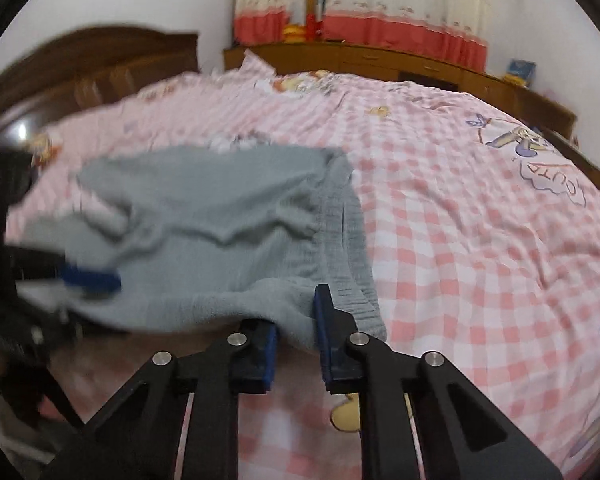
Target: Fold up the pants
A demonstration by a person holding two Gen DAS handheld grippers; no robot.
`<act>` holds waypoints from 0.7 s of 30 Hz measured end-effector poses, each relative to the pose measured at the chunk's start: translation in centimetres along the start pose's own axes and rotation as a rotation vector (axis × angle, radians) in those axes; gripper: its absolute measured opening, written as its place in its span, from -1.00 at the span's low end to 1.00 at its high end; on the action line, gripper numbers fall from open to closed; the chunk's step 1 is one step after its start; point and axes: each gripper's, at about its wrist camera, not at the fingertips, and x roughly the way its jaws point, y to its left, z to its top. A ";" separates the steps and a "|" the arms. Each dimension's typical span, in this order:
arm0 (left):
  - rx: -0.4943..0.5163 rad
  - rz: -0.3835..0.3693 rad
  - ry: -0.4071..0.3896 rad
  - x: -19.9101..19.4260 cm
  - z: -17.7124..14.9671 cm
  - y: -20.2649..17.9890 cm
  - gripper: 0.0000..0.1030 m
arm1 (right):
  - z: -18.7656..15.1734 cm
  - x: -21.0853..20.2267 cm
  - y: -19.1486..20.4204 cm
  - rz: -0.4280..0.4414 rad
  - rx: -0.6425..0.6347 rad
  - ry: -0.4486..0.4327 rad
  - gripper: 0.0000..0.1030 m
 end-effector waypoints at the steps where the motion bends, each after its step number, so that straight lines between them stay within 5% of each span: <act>1: 0.009 0.025 -0.007 -0.5 -0.4 0.3 0.23 | 0.3 -0.1 0.1 -0.001 0.006 -0.007 -0.73; 11: -0.035 0.236 -0.017 -3.8 -5.8 5.6 0.39 | 2.0 -0.5 0.7 -0.027 0.088 -0.023 -0.78; 17: -0.083 0.508 -0.068 -6.9 -10.0 9.7 0.40 | 1.3 -1.4 0.0 -0.054 0.129 -0.024 -0.78; 19: -0.133 0.516 -0.094 -8.0 -11.0 11.3 0.22 | 0.8 -1.5 -0.3 -0.063 0.147 -0.018 -0.78; 20: -0.154 0.495 -0.102 -8.3 -11.2 11.8 -0.35 | 0.4 -1.5 -0.3 -0.063 0.158 -0.013 -0.78; 21: -0.195 0.436 -0.107 -8.7 -11.3 12.5 -0.63 | 0.1 -1.5 -0.3 -0.065 0.163 -0.007 -0.78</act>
